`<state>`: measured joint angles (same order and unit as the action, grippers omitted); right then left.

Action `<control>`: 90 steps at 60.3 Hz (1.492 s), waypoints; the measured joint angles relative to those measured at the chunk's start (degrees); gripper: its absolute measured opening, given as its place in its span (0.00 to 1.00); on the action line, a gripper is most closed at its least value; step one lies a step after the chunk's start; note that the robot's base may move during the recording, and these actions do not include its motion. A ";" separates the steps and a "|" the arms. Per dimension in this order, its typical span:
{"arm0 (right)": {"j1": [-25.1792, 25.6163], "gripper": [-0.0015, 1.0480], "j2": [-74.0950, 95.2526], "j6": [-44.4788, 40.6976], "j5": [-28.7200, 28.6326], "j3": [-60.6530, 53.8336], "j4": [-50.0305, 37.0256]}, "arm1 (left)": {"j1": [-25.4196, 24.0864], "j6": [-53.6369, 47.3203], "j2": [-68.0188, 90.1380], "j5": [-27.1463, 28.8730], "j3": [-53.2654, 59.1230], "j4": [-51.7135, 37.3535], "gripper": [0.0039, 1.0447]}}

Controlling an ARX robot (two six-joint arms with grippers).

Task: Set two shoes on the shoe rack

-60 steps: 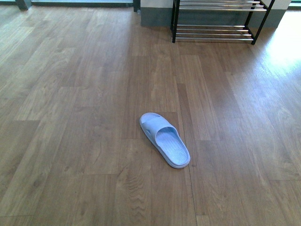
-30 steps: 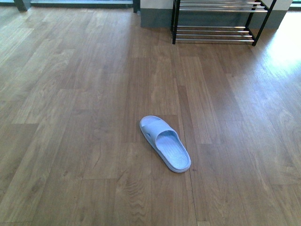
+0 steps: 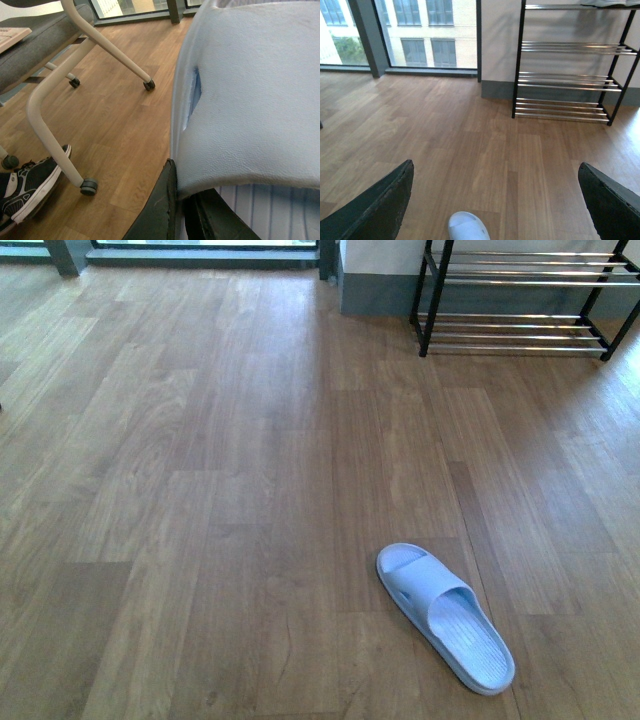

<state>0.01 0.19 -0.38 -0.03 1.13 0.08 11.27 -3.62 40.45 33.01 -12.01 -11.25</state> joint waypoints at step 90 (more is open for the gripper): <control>7.17 0.91 33.88 -7.08 -18.82 3.89 -16.52 | 0.15 -0.04 0.04 -0.04 0.02 0.02 0.01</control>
<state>7.18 34.06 -7.46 -18.85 5.02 -16.45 11.42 -3.66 40.49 32.97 -11.99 -11.22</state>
